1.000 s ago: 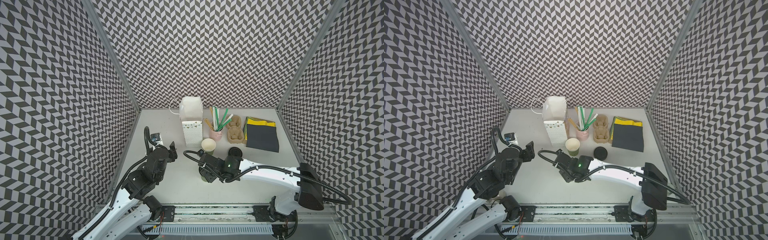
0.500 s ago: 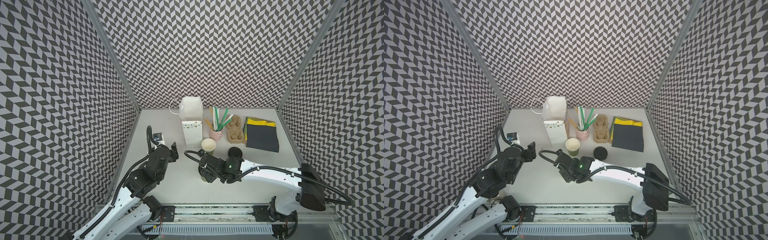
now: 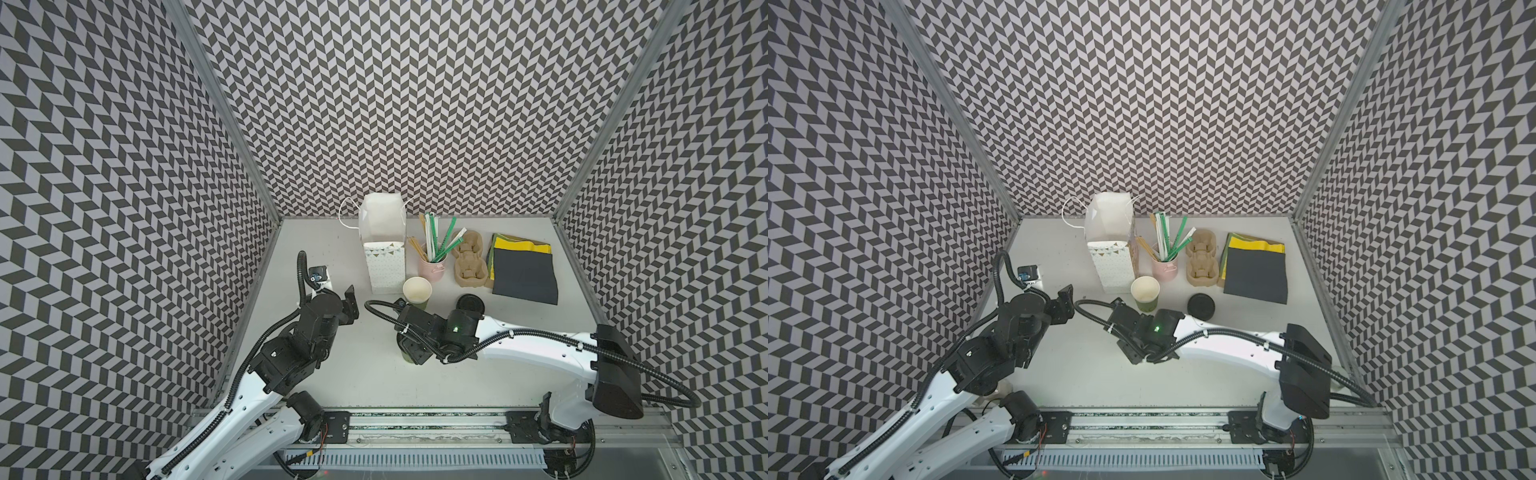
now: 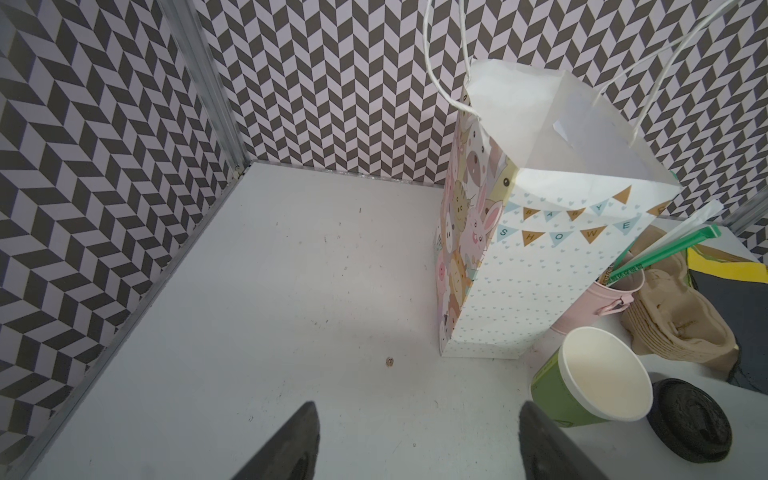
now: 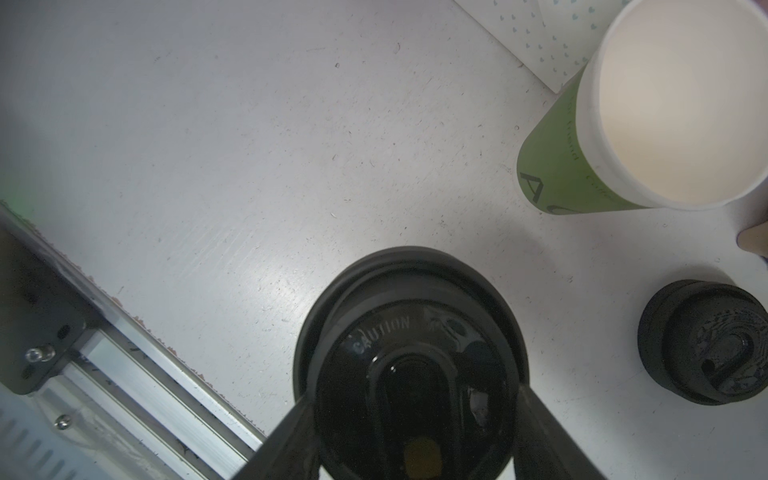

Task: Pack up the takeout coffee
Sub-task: 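Lower the black lid onto the nearer green cup's rim with the right gripper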

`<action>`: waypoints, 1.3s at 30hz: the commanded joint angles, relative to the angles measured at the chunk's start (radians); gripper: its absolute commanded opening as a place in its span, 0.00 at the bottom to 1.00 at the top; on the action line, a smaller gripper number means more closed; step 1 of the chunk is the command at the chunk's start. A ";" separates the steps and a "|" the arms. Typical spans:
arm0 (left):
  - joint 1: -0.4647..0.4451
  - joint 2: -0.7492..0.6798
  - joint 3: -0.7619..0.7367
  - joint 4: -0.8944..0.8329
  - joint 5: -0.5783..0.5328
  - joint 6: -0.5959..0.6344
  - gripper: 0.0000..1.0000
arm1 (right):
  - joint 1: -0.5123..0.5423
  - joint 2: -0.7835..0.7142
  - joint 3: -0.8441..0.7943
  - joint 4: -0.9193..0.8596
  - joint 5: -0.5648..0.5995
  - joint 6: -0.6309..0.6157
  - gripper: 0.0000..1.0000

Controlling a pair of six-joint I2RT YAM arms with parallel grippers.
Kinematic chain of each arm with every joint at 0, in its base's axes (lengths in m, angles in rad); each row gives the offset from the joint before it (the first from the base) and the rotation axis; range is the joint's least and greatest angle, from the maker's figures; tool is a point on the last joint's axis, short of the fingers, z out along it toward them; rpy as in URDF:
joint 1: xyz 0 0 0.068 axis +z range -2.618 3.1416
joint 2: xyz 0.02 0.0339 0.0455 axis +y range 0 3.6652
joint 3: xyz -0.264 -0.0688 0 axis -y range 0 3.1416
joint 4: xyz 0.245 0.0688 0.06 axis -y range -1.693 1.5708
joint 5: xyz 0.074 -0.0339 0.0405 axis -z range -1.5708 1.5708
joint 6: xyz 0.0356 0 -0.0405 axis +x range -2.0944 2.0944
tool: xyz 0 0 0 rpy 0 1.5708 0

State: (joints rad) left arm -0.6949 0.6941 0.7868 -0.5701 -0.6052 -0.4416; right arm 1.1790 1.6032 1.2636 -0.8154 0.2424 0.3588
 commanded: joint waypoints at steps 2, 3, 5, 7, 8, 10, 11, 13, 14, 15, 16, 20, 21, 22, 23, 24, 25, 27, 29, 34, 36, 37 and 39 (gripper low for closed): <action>0.006 0.003 -0.006 -0.001 0.005 0.003 0.76 | -0.018 0.066 -0.039 -0.146 -0.051 0.011 0.23; 0.006 0.003 -0.006 -0.001 0.007 0.003 0.76 | -0.018 0.064 -0.033 -0.147 -0.051 0.010 0.25; 0.006 0.004 -0.006 0.001 0.009 0.005 0.76 | -0.018 0.063 -0.020 -0.152 -0.046 0.012 0.31; 0.006 0.004 -0.006 -0.001 0.008 0.005 0.76 | -0.018 0.063 -0.011 -0.157 -0.047 0.012 0.33; 0.006 0.003 -0.006 -0.001 0.008 0.005 0.76 | -0.018 0.063 -0.008 -0.159 -0.046 0.012 0.34; 0.006 0.002 -0.006 -0.001 0.007 0.005 0.76 | -0.018 0.063 -0.004 -0.161 -0.052 0.012 0.36; 0.006 0.001 -0.006 -0.001 0.007 0.004 0.76 | -0.018 0.063 -0.001 -0.162 -0.052 0.014 0.39; 0.006 0.004 -0.006 0.000 0.008 0.004 0.76 | -0.018 0.061 0.000 -0.162 -0.051 0.012 0.42; 0.006 0.004 -0.006 -0.001 0.009 0.006 0.76 | -0.018 0.060 -0.001 -0.162 -0.050 0.013 0.44; 0.005 0.006 -0.006 0.000 0.009 0.004 0.76 | -0.018 0.058 0.003 -0.163 -0.047 0.015 0.45; 0.006 0.007 -0.006 0.000 0.008 0.006 0.76 | -0.018 0.057 0.004 -0.163 -0.046 0.015 0.45; 0.006 0.008 -0.006 -0.002 0.009 0.005 0.76 | -0.018 0.053 0.006 -0.163 -0.038 0.016 0.48; 0.006 0.008 -0.006 -0.002 0.009 0.005 0.76 | -0.018 0.054 0.006 -0.163 -0.038 0.014 0.49; 0.006 0.007 -0.006 -0.002 0.007 0.004 0.76 | -0.018 0.054 0.006 -0.163 -0.038 0.014 0.50; 0.006 0.008 -0.006 -0.002 0.007 0.005 0.76 | -0.018 0.054 0.006 -0.163 -0.038 0.014 0.51; 0.006 0.008 -0.006 -0.002 0.007 0.005 0.76 | -0.018 0.054 0.007 -0.162 -0.038 0.013 0.52; 0.006 0.009 -0.006 -0.002 0.007 0.004 0.76 | -0.018 0.054 0.007 -0.161 -0.038 0.012 0.53; 0.006 0.010 -0.006 -0.003 0.007 0.005 0.76 | -0.018 0.052 0.012 -0.161 -0.036 0.014 0.54; 0.006 0.009 -0.005 -0.004 0.005 0.004 0.76 | -0.018 0.046 0.015 -0.158 -0.028 0.017 0.55; 0.006 0.010 -0.006 -0.004 0.005 0.004 0.76 | -0.019 0.043 0.024 -0.160 -0.025 0.019 0.60; 0.006 0.009 -0.005 -0.003 0.005 0.005 0.76 | -0.019 0.044 0.025 -0.160 -0.024 0.019 0.61; 0.006 0.010 -0.005 -0.004 0.006 0.005 0.76 | -0.019 0.044 0.026 -0.162 -0.023 0.020 0.62; 0.006 0.009 -0.005 -0.004 0.007 0.004 0.76 | -0.018 0.043 0.029 -0.160 -0.022 0.020 0.62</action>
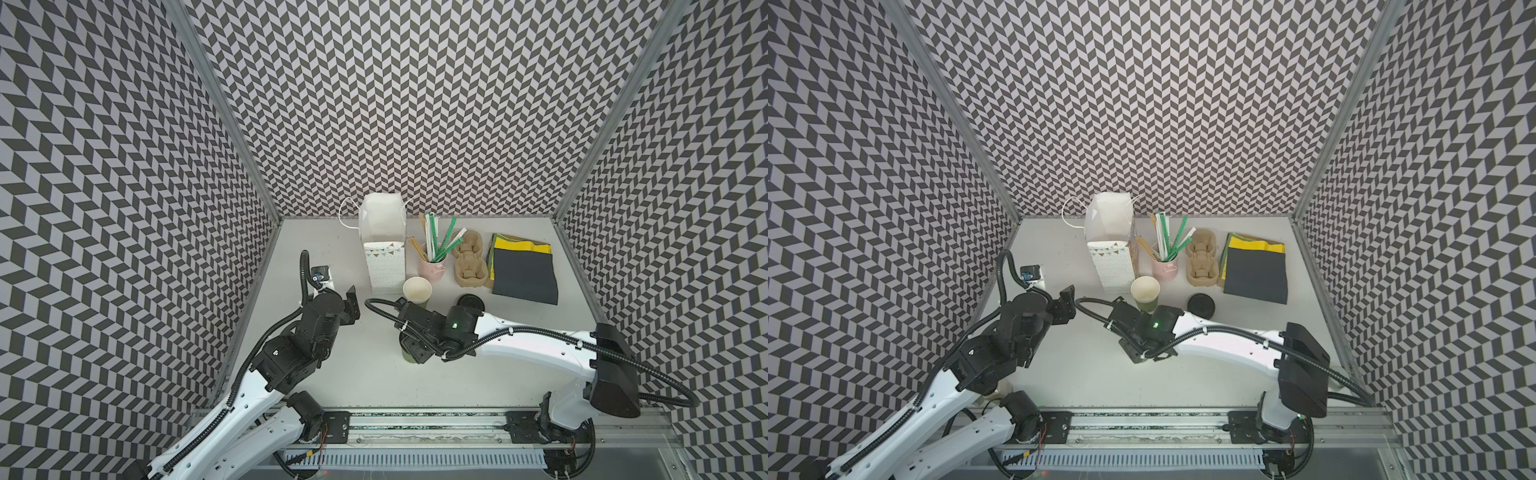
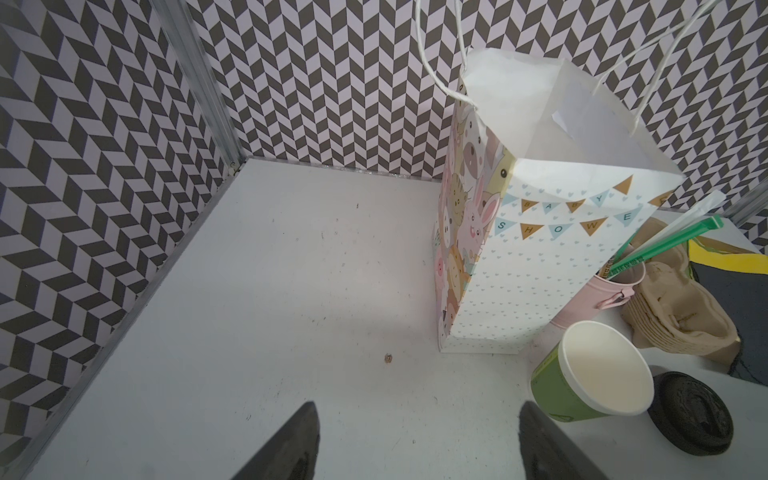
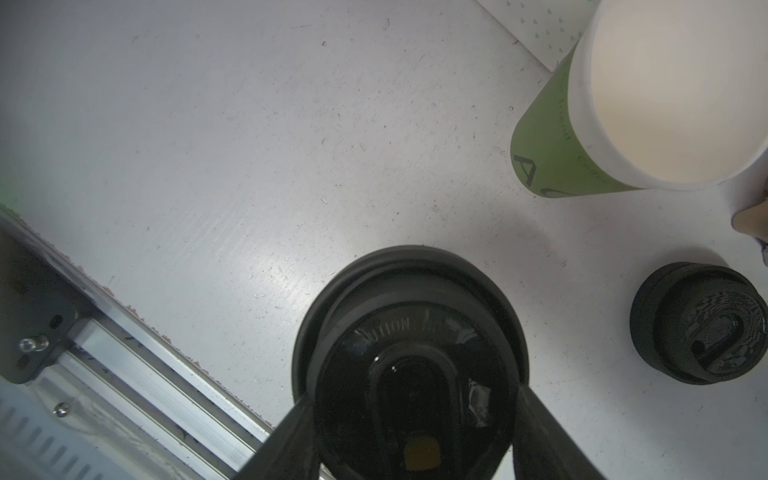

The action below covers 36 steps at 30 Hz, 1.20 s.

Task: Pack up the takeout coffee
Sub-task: 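Lower the black lid onto the nearer green cup's rim with the right gripper, then reach the left gripper to the nearer cup's side while the right holds the lid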

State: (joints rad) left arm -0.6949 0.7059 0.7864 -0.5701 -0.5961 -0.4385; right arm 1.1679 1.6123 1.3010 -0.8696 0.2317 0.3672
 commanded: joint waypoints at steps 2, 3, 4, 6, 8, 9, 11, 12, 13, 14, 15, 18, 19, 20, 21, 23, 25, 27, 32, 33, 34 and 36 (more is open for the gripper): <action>0.006 -0.003 -0.005 -0.004 -0.004 0.002 0.76 | -0.008 0.033 -0.005 -0.106 -0.014 0.013 0.64; 0.006 -0.002 -0.004 -0.004 -0.002 0.001 0.76 | -0.008 0.033 -0.002 -0.106 -0.015 0.013 0.64; 0.006 -0.002 -0.004 -0.004 -0.002 0.001 0.76 | -0.008 0.034 0.001 -0.106 -0.015 0.012 0.64; 0.005 -0.001 -0.004 -0.004 -0.002 0.001 0.76 | -0.008 0.035 -0.001 -0.102 -0.019 0.010 0.58; 0.006 -0.003 -0.004 -0.003 -0.003 0.001 0.76 | -0.008 0.038 -0.013 -0.090 -0.029 0.009 0.55; 0.006 -0.002 -0.004 -0.004 -0.002 0.001 0.76 | -0.008 0.042 -0.020 -0.085 -0.036 0.008 0.55; 0.006 -0.003 -0.004 -0.004 -0.001 0.001 0.76 | -0.008 0.051 -0.030 -0.081 -0.057 0.007 0.56; 0.006 -0.004 -0.004 -0.003 0.001 0.001 0.76 | -0.007 0.052 -0.032 -0.081 -0.065 0.006 0.55; 0.006 -0.003 -0.004 -0.003 0.003 0.002 0.76 | -0.008 0.051 -0.034 -0.083 -0.070 0.006 0.55; 0.006 -0.003 -0.004 -0.001 0.013 0.002 0.76 | -0.008 0.049 -0.035 -0.084 -0.076 0.006 0.54; 0.006 -0.006 -0.005 0.004 0.028 0.004 0.76 | -0.008 0.048 -0.036 -0.086 -0.081 0.006 0.54; 0.006 -0.011 0.006 0.007 0.100 -0.015 0.76 | -0.008 0.040 -0.030 -0.097 -0.096 -0.005 0.53; 0.006 -0.007 0.023 -0.011 0.132 -0.038 0.76 | -0.008 0.037 -0.032 -0.095 -0.101 -0.006 0.52; 0.006 -0.002 0.043 -0.032 0.156 -0.061 0.76 | -0.008 0.034 -0.034 -0.092 -0.105 -0.007 0.52; 0.007 -0.002 0.060 -0.050 0.177 -0.094 0.76 | -0.008 0.034 -0.037 -0.091 -0.111 -0.009 0.52; 0.013 -0.006 0.067 -0.047 0.304 -0.138 0.76 | -0.008 0.035 -0.042 -0.089 -0.120 -0.011 0.52; 0.014 0.003 0.040 -0.031 0.419 -0.204 0.76 | -0.008 0.033 -0.042 -0.088 -0.134 -0.014 0.51; 0.014 0.015 -0.025 0.018 0.543 -0.261 0.76 | -0.008 0.026 -0.040 -0.088 -0.138 -0.017 0.51; 0.021 0.022 -0.197 0.175 0.694 -0.378 0.75 | -0.007 0.015 -0.048 -0.090 -0.141 -0.017 0.50; 0.023 0.028 -0.217 0.203 0.715 -0.393 0.75 | -0.007 0.011 -0.053 -0.085 -0.150 -0.017 0.50; 0.024 0.037 -0.233 0.226 0.731 -0.407 0.75 | -0.007 0.008 -0.058 -0.081 -0.153 -0.017 0.50; 0.025 0.063 -0.262 0.272 0.767 -0.435 0.74 | -0.006 0.006 -0.063 -0.080 -0.154 -0.015 0.49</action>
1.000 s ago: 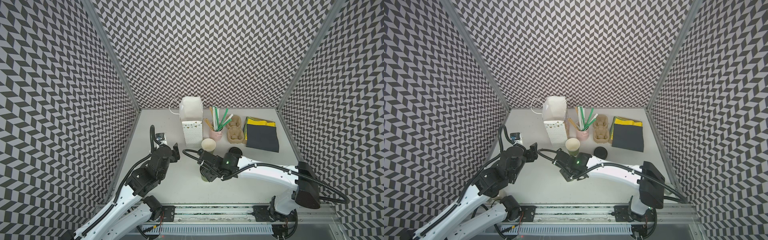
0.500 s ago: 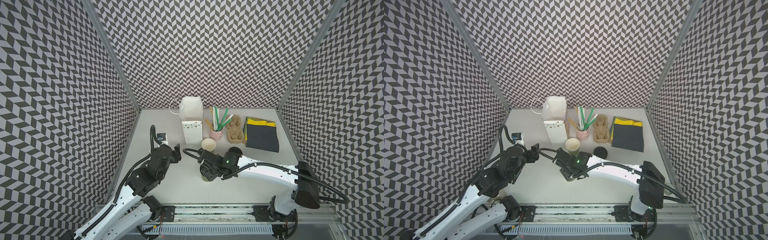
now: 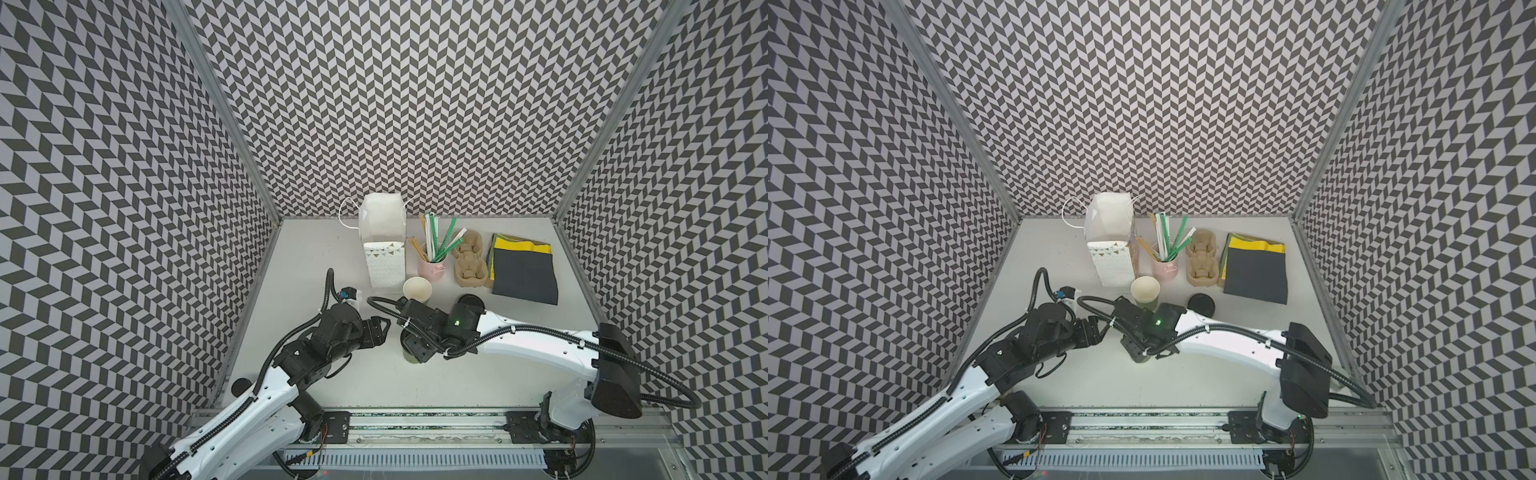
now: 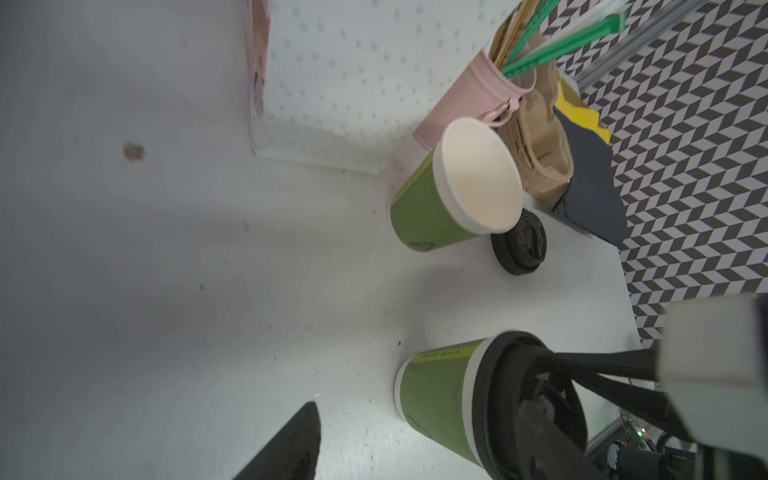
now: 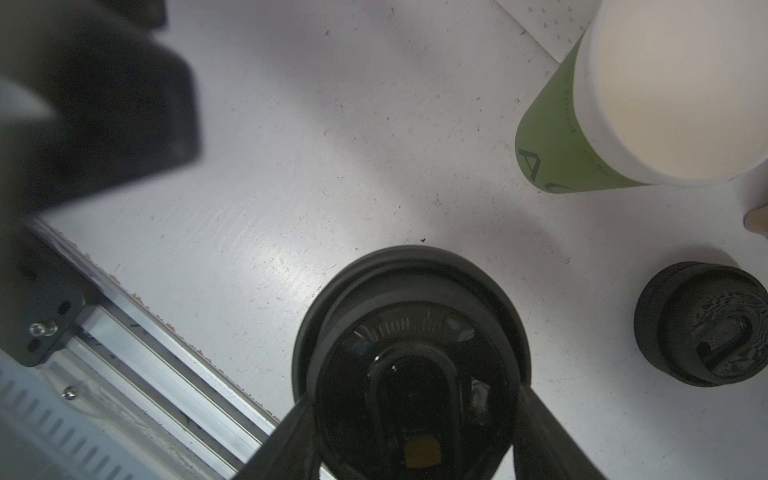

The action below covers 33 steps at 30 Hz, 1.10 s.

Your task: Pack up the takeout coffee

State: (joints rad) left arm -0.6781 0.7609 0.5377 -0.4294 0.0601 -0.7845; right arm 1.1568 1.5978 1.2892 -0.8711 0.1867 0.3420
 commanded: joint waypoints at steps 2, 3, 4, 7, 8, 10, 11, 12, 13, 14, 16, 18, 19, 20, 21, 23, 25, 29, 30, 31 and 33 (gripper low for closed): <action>0.008 0.029 -0.050 0.185 0.152 -0.118 0.73 | 0.006 0.018 -0.053 -0.078 -0.110 0.012 0.49; 0.008 0.036 -0.069 0.213 0.170 -0.132 0.72 | 0.007 0.016 -0.053 -0.078 -0.113 0.011 0.49; 0.008 0.038 -0.084 0.232 0.182 -0.142 0.72 | 0.008 0.015 -0.051 -0.078 -0.117 0.011 0.48; 0.008 0.027 -0.110 0.271 0.202 -0.164 0.72 | 0.014 0.019 -0.048 -0.077 -0.120 0.009 0.48; 0.008 0.023 -0.111 0.274 0.201 -0.167 0.72 | 0.015 0.022 -0.047 -0.077 -0.119 0.008 0.48; 0.008 0.020 -0.110 0.275 0.200 -0.167 0.72 | 0.017 0.031 -0.044 -0.075 -0.121 0.005 0.48; 0.008 0.025 -0.112 0.276 0.201 -0.168 0.72 | 0.018 0.035 -0.042 -0.074 -0.121 0.004 0.48; 0.008 0.031 -0.118 0.279 0.206 -0.169 0.71 | 0.020 0.038 -0.042 -0.074 -0.122 0.003 0.48; 0.008 0.038 -0.129 0.291 0.213 -0.171 0.70 | 0.021 0.040 -0.040 -0.072 -0.124 0.003 0.48; 0.008 0.045 -0.135 0.296 0.214 -0.173 0.68 | 0.023 0.042 -0.038 -0.072 -0.124 0.003 0.47; 0.008 0.051 -0.145 0.293 0.209 -0.173 0.67 | 0.026 0.046 -0.033 -0.074 -0.125 0.002 0.47; 0.008 0.051 -0.158 0.294 0.199 -0.178 0.64 | 0.030 0.050 -0.033 -0.075 -0.127 0.000 0.47; 0.008 0.047 -0.165 0.295 0.198 -0.181 0.63 | 0.033 0.052 -0.033 -0.075 -0.127 0.001 0.47; 0.008 0.046 -0.172 0.297 0.196 -0.183 0.62 | 0.035 0.055 -0.033 -0.075 -0.127 0.001 0.47; 0.008 0.044 -0.178 0.297 0.195 -0.183 0.61 | 0.038 0.058 -0.031 -0.076 -0.126 0.001 0.47; 0.008 0.039 -0.193 0.299 0.195 -0.190 0.59 | 0.043 0.065 -0.028 -0.080 -0.123 0.003 0.47; 0.008 0.029 -0.214 0.317 0.201 -0.204 0.59 | 0.047 0.071 -0.024 -0.081 -0.124 0.002 0.47; 0.008 0.014 -0.229 0.327 0.205 -0.211 0.57 | 0.052 0.084 -0.022 -0.087 -0.115 0.001 0.47; 0.008 0.012 -0.233 0.325 0.207 -0.211 0.55 | 0.052 0.086 -0.023 -0.089 -0.114 0.001 0.47; 0.008 0.010 -0.238 0.325 0.209 -0.211 0.54 | 0.053 0.086 -0.026 -0.088 -0.115 0.000 0.47; 0.008 0.005 -0.254 0.325 0.208 -0.213 0.53 | 0.053 0.087 -0.033 -0.085 -0.115 0.003 0.47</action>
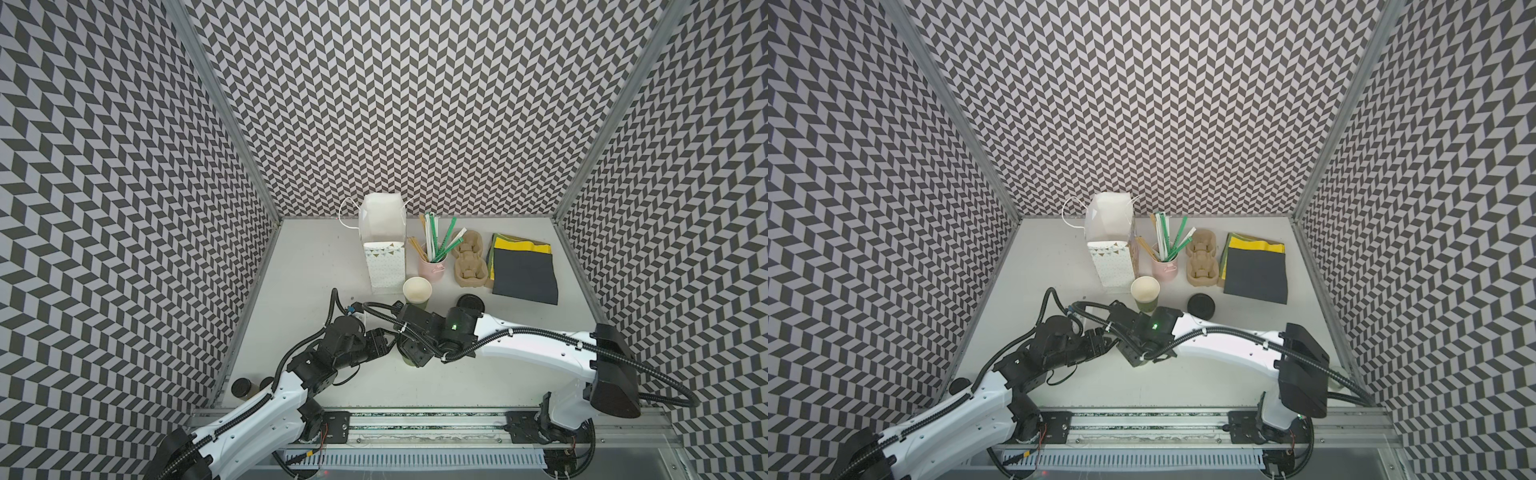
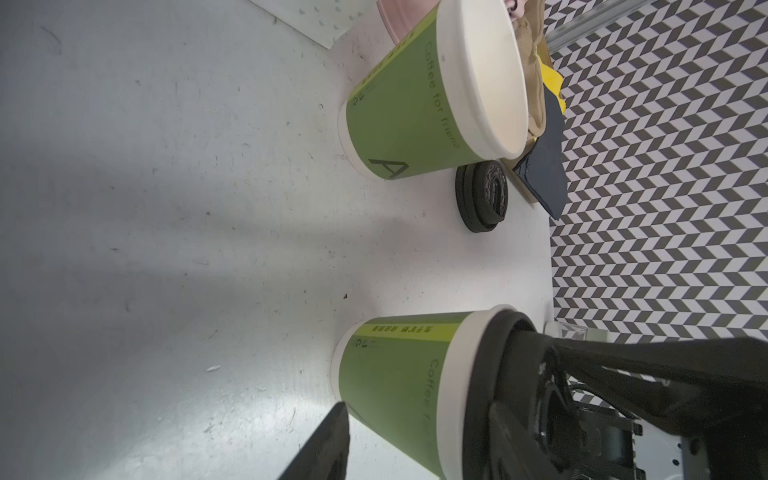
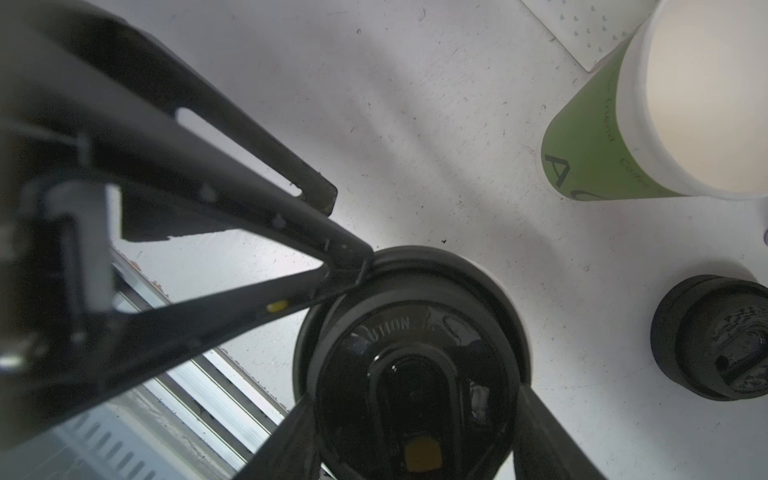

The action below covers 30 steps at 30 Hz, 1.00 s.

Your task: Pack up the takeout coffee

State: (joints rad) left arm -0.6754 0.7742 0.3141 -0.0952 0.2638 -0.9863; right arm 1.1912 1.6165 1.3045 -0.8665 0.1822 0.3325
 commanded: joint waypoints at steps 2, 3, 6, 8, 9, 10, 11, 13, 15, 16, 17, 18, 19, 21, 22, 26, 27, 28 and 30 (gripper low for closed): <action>0.005 -0.017 -0.053 -0.003 0.006 -0.017 0.52 | 0.019 0.068 -0.055 -0.088 -0.109 0.014 0.46; 0.005 -0.021 -0.067 0.005 0.007 -0.020 0.52 | 0.019 0.068 -0.060 -0.088 -0.101 0.017 0.46; 0.005 -0.032 -0.090 0.022 0.014 -0.030 0.53 | 0.021 0.071 -0.050 -0.098 -0.061 0.023 0.46; 0.005 -0.037 -0.081 0.017 0.012 -0.028 0.55 | 0.021 0.072 -0.022 -0.108 -0.040 0.030 0.46; 0.005 -0.038 -0.070 0.008 0.006 -0.022 0.56 | 0.021 0.072 -0.006 -0.117 -0.024 0.033 0.46; 0.005 -0.041 -0.058 -0.001 0.001 -0.016 0.58 | 0.021 0.072 0.009 -0.125 -0.007 0.035 0.46; 0.005 -0.040 -0.050 -0.012 -0.004 -0.011 0.58 | 0.021 0.071 0.021 -0.131 0.001 0.036 0.46; 0.005 -0.041 -0.040 -0.016 -0.004 -0.005 0.59 | 0.021 0.066 0.031 -0.137 0.005 0.036 0.45; 0.005 -0.040 -0.041 -0.015 -0.001 -0.006 0.60 | 0.021 0.065 0.037 -0.144 0.020 0.042 0.45; 0.005 -0.041 -0.042 -0.014 0.000 -0.006 0.61 | 0.021 0.060 0.035 -0.141 0.025 0.045 0.45; 0.005 -0.042 -0.044 -0.014 0.000 -0.006 0.61 | 0.021 0.055 0.036 -0.138 0.025 0.044 0.45; 0.005 -0.046 -0.044 -0.014 -0.001 -0.006 0.62 | 0.021 0.049 0.038 -0.135 0.026 0.043 0.45; 0.005 -0.051 -0.042 -0.017 -0.003 -0.005 0.63 | 0.021 0.044 0.039 -0.132 0.029 0.047 0.45; 0.005 -0.059 -0.035 -0.024 -0.006 0.000 0.64 | 0.021 0.037 0.046 -0.126 0.029 0.045 0.45; 0.005 -0.061 -0.032 -0.029 -0.009 0.001 0.65 | 0.021 0.035 0.048 -0.125 0.034 0.048 0.45; 0.005 -0.061 -0.023 -0.039 -0.013 0.005 0.67 | 0.021 0.035 0.052 -0.121 0.038 0.047 0.44; 0.004 -0.061 -0.023 -0.037 -0.012 0.004 0.67 | 0.021 0.037 0.050 -0.121 0.045 0.046 0.44; 0.005 -0.064 -0.024 -0.038 -0.008 0.004 0.68 | 0.021 0.037 0.050 -0.121 0.057 0.048 0.44; 0.004 -0.072 -0.024 -0.042 -0.011 0.004 0.69 | 0.019 0.031 0.050 -0.112 0.069 0.049 0.43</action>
State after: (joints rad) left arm -0.6735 0.7170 0.2661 -0.0925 0.2672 -0.9878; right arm 1.2060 1.6444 1.3514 -0.9211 0.2310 0.3672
